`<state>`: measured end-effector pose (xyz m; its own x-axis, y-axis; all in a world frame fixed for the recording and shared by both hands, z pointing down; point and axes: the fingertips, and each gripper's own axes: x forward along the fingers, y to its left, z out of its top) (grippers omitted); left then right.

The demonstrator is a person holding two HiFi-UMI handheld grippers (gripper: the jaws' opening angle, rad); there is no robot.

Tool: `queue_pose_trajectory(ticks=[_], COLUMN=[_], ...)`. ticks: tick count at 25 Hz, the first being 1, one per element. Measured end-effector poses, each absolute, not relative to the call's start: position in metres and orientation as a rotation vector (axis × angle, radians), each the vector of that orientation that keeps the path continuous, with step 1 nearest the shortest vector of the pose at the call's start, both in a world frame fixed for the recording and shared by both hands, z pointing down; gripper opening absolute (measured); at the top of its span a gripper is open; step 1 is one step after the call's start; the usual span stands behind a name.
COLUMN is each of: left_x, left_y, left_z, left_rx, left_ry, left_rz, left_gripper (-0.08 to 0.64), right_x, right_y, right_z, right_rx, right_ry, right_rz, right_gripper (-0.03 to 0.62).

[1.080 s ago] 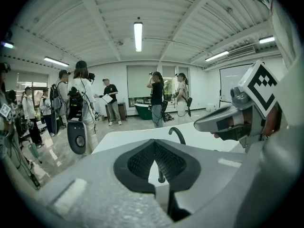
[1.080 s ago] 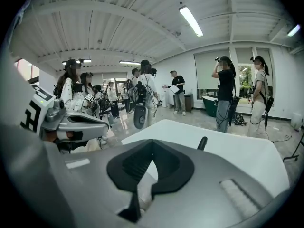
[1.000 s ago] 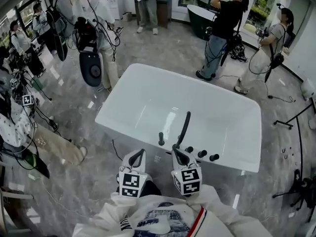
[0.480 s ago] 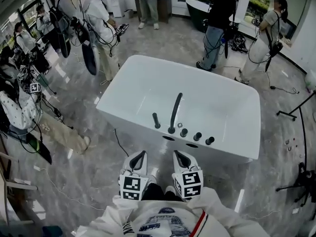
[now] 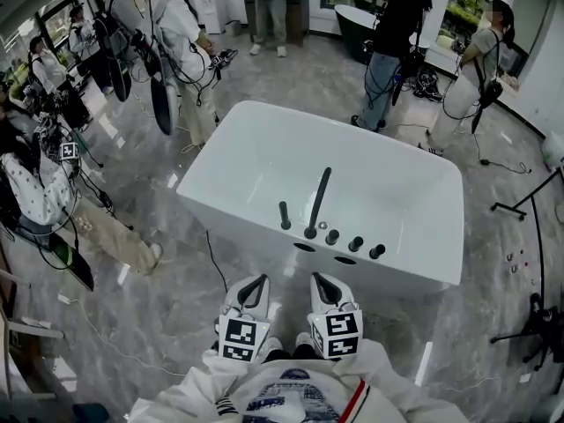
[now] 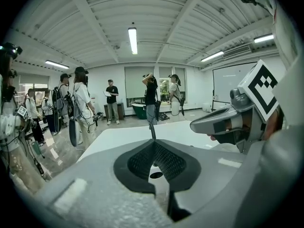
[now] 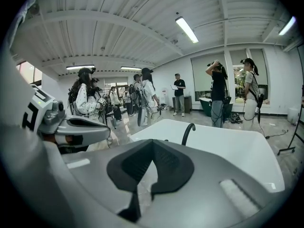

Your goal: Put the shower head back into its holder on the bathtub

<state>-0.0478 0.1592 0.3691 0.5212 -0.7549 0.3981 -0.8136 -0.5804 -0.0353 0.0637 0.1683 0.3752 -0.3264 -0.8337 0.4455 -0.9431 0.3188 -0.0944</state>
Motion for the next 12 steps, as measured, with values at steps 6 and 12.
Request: queue_pose_trajectory(ticks=[6, 12], left_x=[-0.043, -0.0466], left_y=[0.1638, 0.1635], left_z=[0.3732, 0.3745], left_rx=[2.59, 2.593], left_ry=[-1.327, -1.33], left_rz=[0.567, 0.56], left_gripper=[0.0, 0.0], right_x=[0.0664, 0.0645], right_y=[0.1688, 0.1674], right_z=[0.3737, 0.3738], right_rx=[1.599, 1.599], right_ry=[-2.272, -2.276], right_rz=[0.499, 0.501], right_gripper=[0.005, 0.005])
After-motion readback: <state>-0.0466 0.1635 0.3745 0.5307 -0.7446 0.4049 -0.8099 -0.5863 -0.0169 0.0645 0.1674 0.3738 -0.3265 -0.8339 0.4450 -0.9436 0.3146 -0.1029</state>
